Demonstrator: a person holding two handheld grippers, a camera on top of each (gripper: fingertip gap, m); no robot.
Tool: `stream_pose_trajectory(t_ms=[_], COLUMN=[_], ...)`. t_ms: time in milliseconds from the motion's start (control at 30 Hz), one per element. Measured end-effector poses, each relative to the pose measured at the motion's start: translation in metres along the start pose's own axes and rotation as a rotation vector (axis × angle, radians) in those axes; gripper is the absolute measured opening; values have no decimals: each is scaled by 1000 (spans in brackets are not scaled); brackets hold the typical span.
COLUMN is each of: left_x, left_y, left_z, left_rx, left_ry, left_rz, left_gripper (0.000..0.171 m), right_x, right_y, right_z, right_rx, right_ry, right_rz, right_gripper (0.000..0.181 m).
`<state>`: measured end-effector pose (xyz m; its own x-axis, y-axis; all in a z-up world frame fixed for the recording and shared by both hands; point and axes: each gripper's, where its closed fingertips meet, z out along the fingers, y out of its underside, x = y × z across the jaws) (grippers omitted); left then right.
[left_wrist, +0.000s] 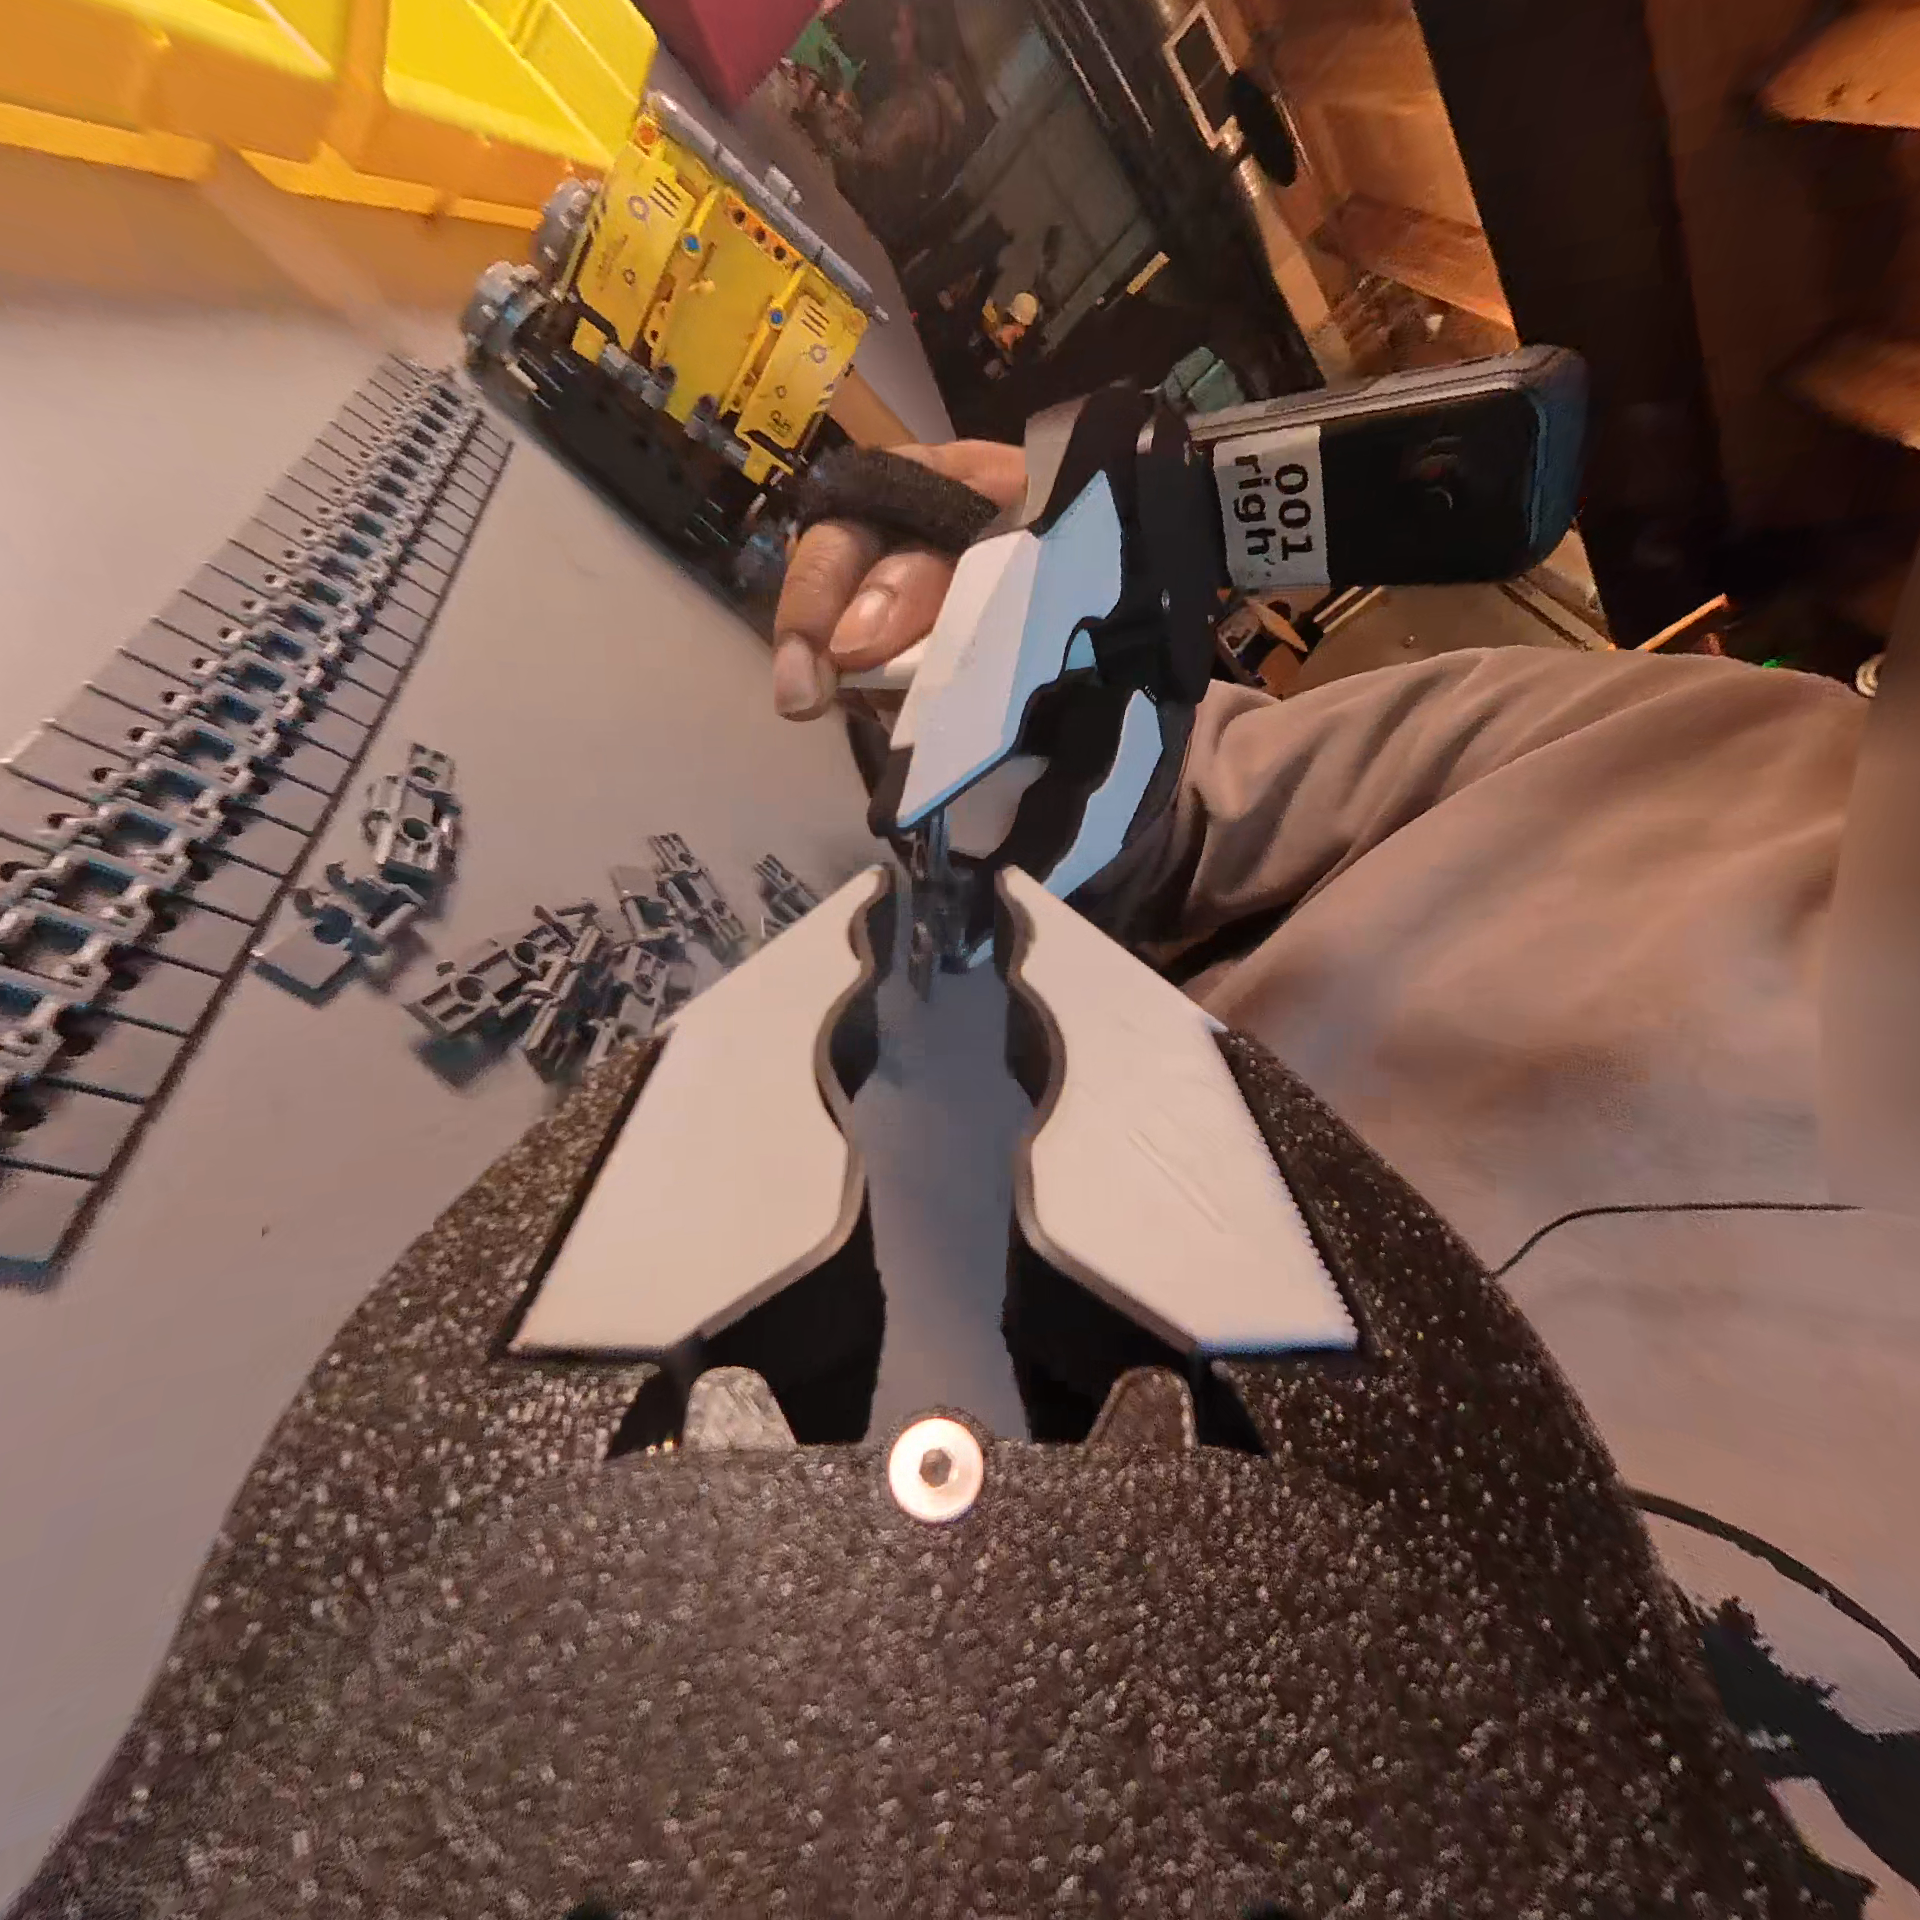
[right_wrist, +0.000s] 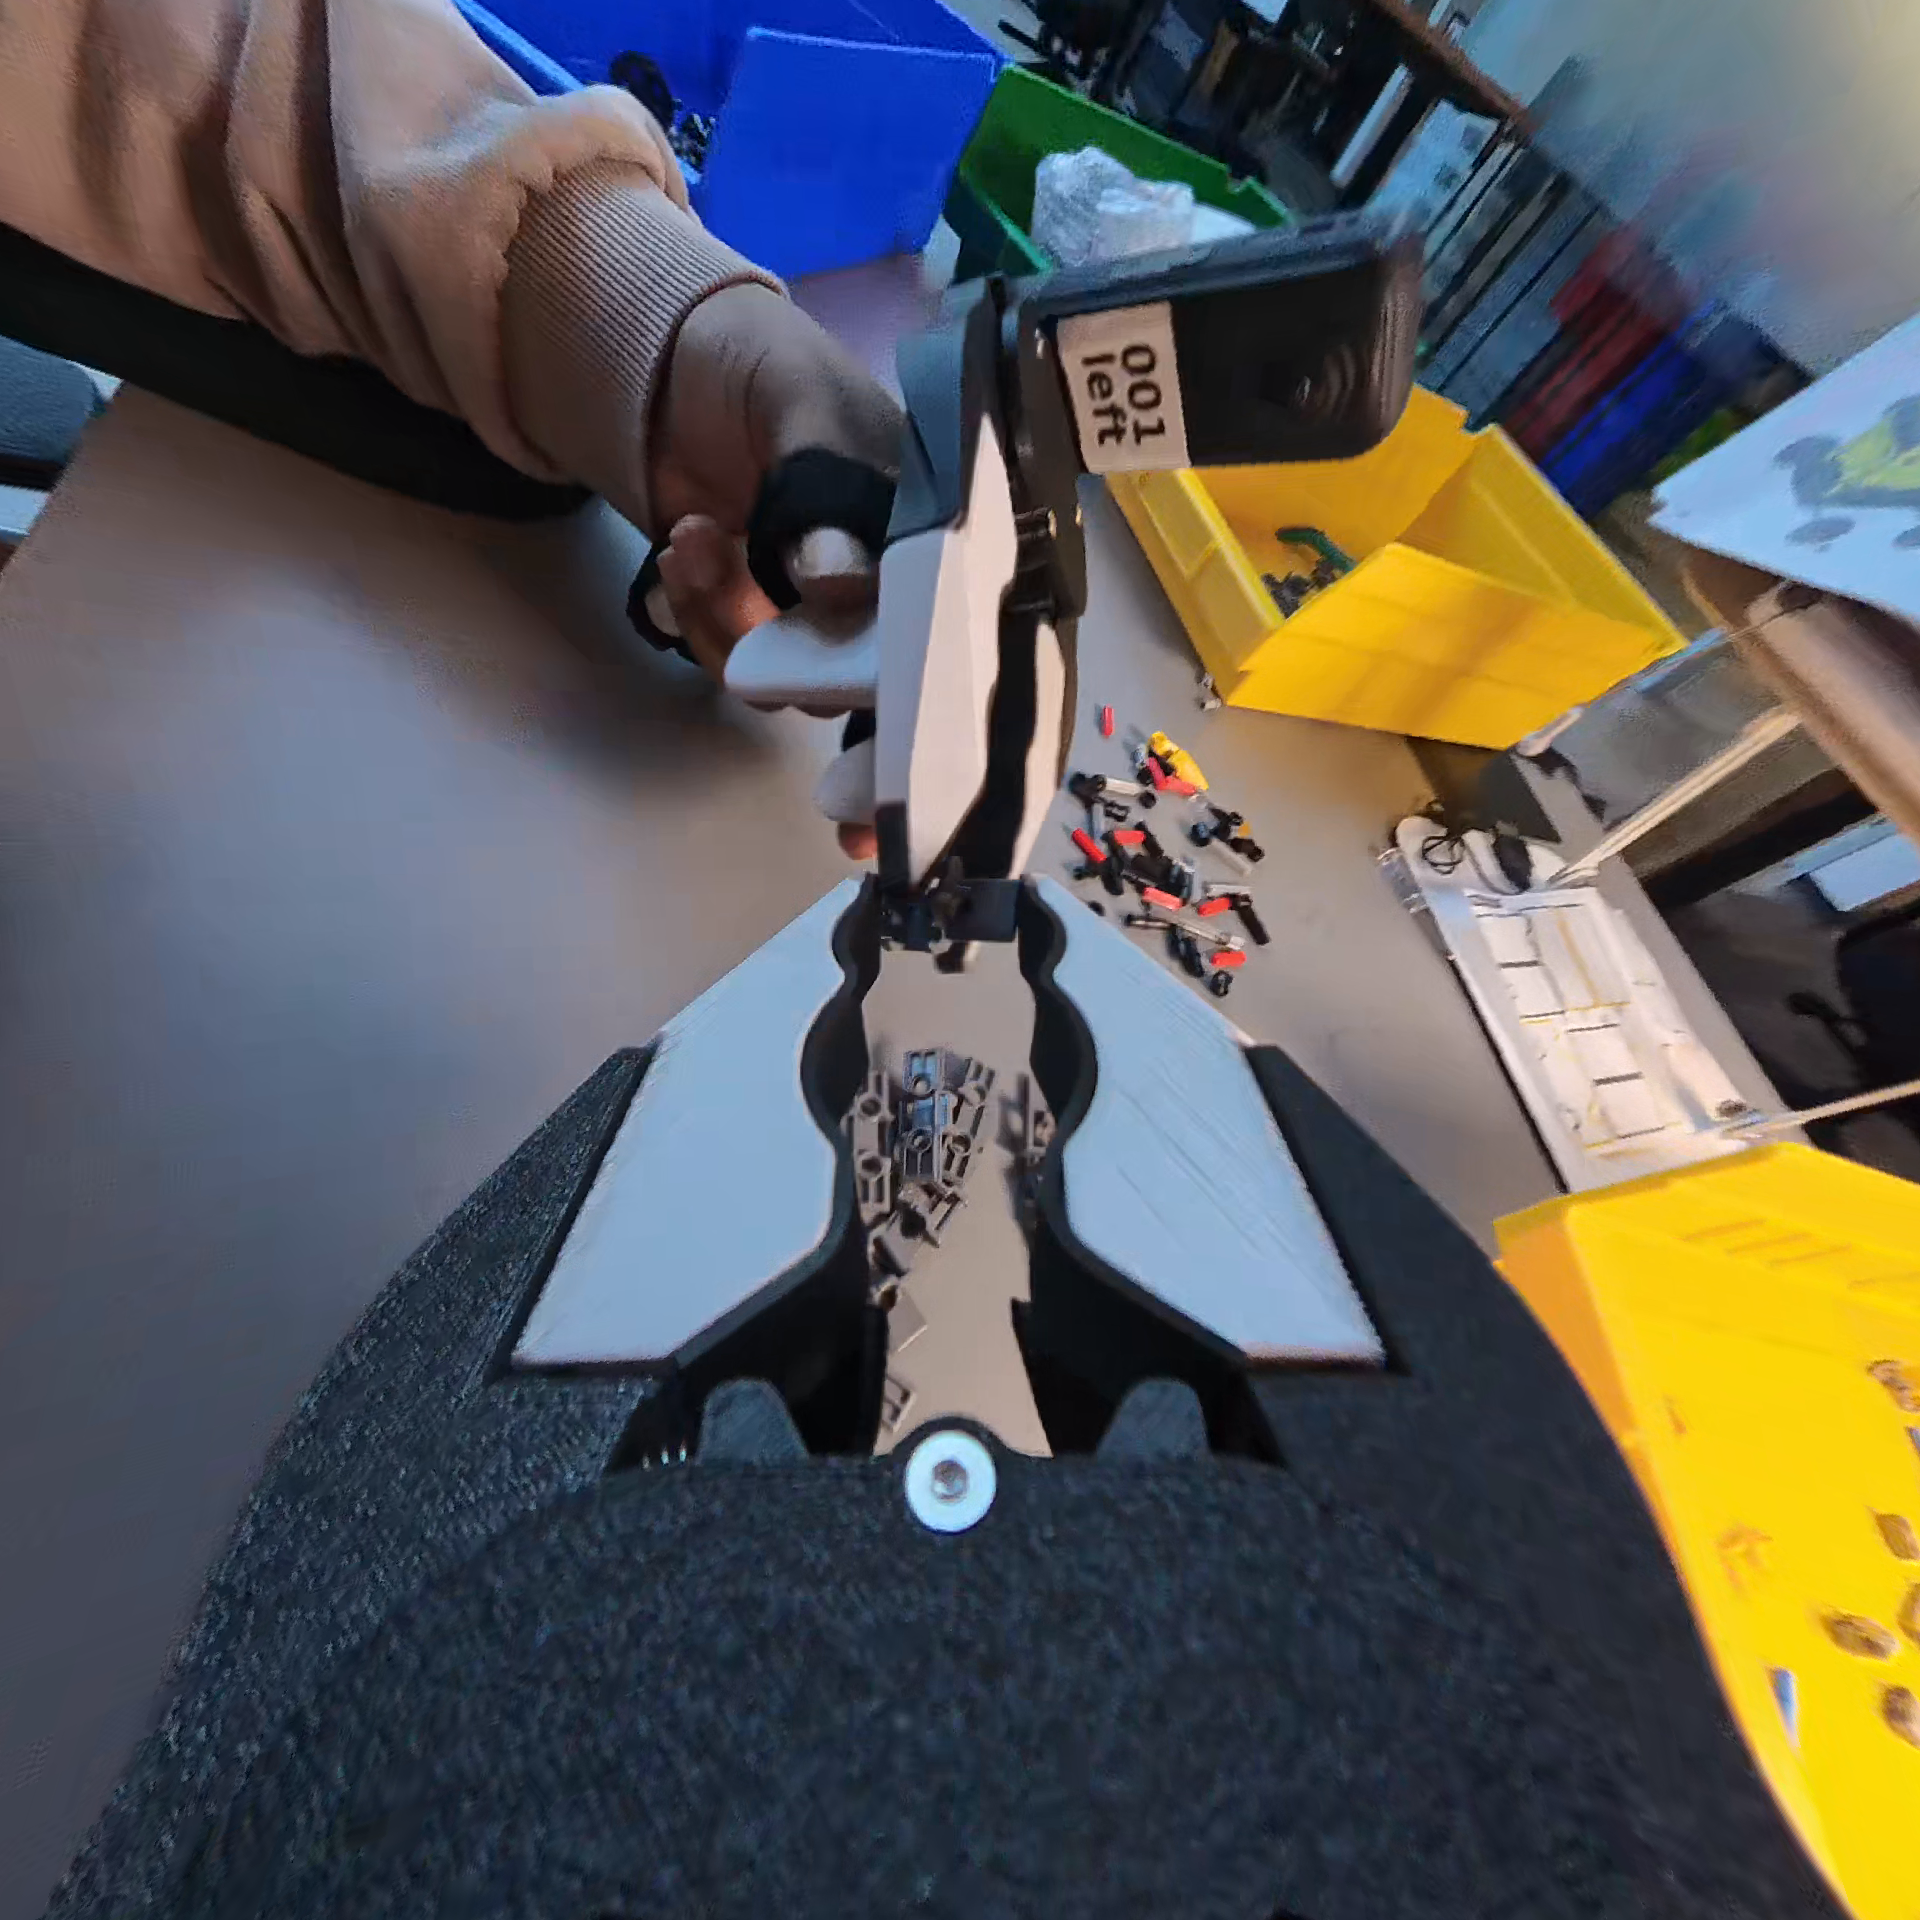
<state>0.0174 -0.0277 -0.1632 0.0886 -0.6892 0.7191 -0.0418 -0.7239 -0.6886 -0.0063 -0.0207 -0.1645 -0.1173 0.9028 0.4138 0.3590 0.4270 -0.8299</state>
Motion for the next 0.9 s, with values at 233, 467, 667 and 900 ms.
stream_pose_trajectory(t_ms=[233,467,667,900], left_x=[-34,-112,-139,-101], left_y=[-40,-109,-100,-102], left_z=[-58,-274,-325,-248], left_rx=[113,258,229,214], left_ry=[-335,-1311,-1444,-1146], left_rz=[178,352,223,369], left_gripper=[7,8,26,41], right_x=[16,-6,-10,-10], right_y=[15,87,92,83], right_z=[-2,12,27,28], right_rx=[-77,-370,-444,-398], right_ry=[56,-132,-153,-138], right_rz=[39,374,397,340], right_gripper=[42,52,35,17])
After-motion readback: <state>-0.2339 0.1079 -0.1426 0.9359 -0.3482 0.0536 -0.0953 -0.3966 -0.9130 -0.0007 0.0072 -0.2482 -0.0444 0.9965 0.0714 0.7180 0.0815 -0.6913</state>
